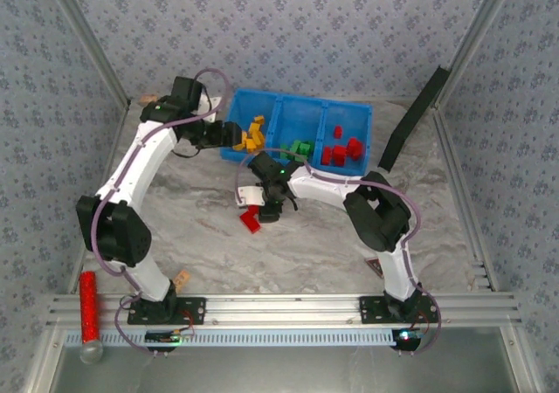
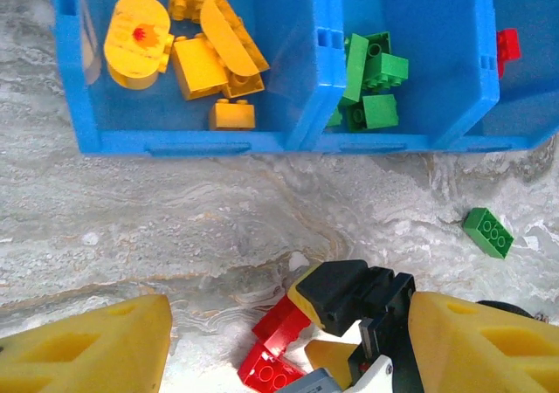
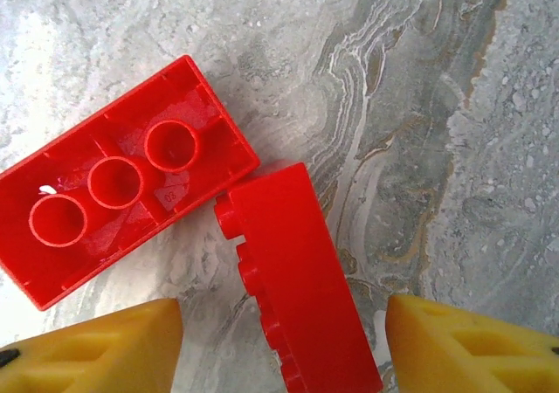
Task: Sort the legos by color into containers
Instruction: Pick up the lego from the center of the table, then place the lego in the container.
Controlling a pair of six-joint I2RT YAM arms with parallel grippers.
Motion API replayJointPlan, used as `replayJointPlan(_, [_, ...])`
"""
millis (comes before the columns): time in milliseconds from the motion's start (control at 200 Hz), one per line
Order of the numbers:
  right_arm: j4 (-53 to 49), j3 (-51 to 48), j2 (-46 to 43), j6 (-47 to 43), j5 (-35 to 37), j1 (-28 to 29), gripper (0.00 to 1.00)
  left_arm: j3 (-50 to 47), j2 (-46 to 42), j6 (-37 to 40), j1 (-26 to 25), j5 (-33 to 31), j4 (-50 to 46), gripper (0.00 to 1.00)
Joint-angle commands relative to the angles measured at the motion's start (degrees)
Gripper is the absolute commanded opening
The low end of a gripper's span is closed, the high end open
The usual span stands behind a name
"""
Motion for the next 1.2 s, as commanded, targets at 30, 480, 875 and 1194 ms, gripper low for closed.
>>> replayJointPlan(30, [0.18, 1.38, 1.86, -0.21, -0.24, 0.22, 0.50, -0.33, -3.04, -1.41, 1.00, 1.65, 1.69, 0.73])
replayJointPlan(480, [5.50, -6.35, -6.36, 3.35, 2.77, -2.63, 0.16, -3.63, -4.57, -3.73, 1.20, -2.17, 2.34, 0.75])
replayJointPlan(875, [9.22, -15.87, -27.98, 17.17, 3.99, -17.49, 0.14, -4.63, -6.63, -0.82, -3.03, -17.33, 1.34, 0.77])
replayJointPlan(1194, [14.86, -11.81, -23.32, 29.02, 19.47, -26.31, 0.15, -8.24, -8.79, -5.17, -15.38, -26.31, 4.76, 0.77])
